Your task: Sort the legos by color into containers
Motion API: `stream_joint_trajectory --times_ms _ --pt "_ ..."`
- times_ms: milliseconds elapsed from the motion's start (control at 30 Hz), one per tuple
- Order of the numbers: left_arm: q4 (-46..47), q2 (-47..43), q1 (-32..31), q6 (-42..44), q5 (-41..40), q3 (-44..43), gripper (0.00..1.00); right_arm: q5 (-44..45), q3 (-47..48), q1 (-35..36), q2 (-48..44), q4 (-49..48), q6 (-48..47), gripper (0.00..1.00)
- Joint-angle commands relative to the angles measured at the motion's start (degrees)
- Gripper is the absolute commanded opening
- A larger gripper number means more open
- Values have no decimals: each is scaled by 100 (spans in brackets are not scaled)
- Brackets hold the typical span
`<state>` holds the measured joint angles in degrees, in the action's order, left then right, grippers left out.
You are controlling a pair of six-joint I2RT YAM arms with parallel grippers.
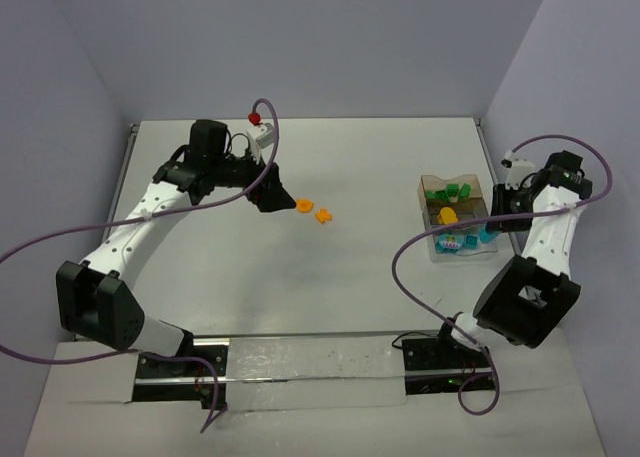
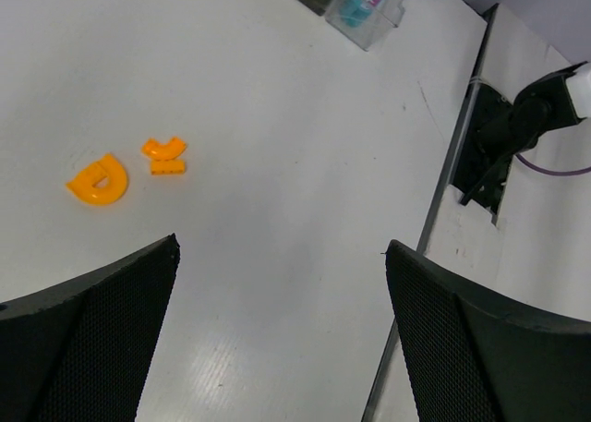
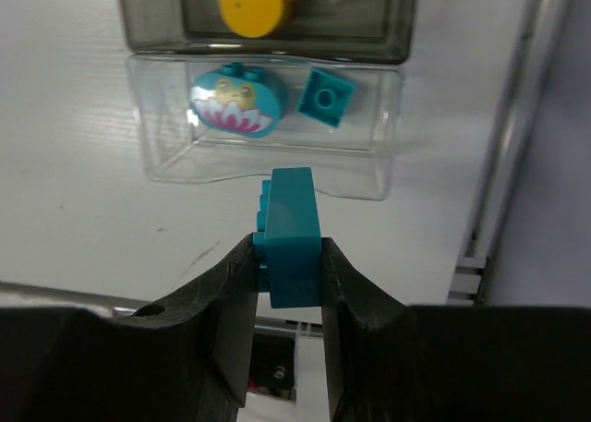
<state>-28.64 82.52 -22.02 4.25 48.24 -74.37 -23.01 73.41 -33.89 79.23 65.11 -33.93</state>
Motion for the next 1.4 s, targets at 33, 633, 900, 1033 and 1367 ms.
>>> stream_joint_trajectory --times_ms 33,633,900,1033,1367 --pt "193 80 -22 -231 -640 -342 99 868 288 -48 277 -649 387 0" --pt "510 239 -162 -599 -2021 -365 99 1127 142 267 611 -765 645 0" --pt "542 238 -162 -561 -2046 -309 99 1209 -18 866 761 -961 1005 0" --pt "552 239 -162 -547 -2108 -298 99 1552 -188 1036 783 -1252 1269 0" --pt "582 302 -162 -583 -2140 -309 99 2352 -485 1238 699 -1693 1541 0"
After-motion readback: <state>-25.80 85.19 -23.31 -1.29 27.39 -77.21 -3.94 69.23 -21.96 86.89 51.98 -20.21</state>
